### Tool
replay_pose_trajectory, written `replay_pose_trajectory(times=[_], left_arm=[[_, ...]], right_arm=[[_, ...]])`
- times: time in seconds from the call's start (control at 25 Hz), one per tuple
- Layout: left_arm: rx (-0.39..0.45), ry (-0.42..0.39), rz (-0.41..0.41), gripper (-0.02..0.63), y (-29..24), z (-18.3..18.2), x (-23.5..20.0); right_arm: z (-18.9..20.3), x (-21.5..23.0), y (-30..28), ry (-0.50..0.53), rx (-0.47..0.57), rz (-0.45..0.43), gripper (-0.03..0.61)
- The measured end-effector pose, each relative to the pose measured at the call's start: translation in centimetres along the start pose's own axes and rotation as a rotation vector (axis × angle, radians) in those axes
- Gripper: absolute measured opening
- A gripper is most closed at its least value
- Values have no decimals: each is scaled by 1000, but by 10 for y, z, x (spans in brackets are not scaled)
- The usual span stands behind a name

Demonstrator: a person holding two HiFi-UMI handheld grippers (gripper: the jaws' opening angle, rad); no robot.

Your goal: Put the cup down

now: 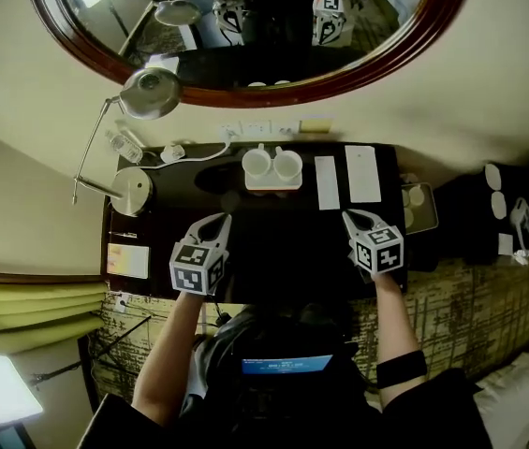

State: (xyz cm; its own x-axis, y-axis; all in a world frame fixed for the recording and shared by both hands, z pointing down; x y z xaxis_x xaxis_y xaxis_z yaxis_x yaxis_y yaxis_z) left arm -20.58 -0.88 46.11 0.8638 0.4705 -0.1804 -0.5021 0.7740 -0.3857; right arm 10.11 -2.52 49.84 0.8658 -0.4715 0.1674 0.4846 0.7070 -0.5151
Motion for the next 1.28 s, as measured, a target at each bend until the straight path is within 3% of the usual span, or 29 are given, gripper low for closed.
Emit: replay_pose_trajectory(times=[0.28,1.28], left_arm=[[22,46,-11,5,18,0,-3],[2,96,-55,5,28,8,-2]], right_arm=[[0,9,12,-4,59,68,0],[12,23,19,25,48,62,1]])
Point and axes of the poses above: the fingertips, and each gripper's own axes: y backward along the fingers, x to its right, z out of its underside, the point moved 3 cm from there along y, backward along the fingers, and after that the axes turned 9 degrees about x, right-handed, at the moved point
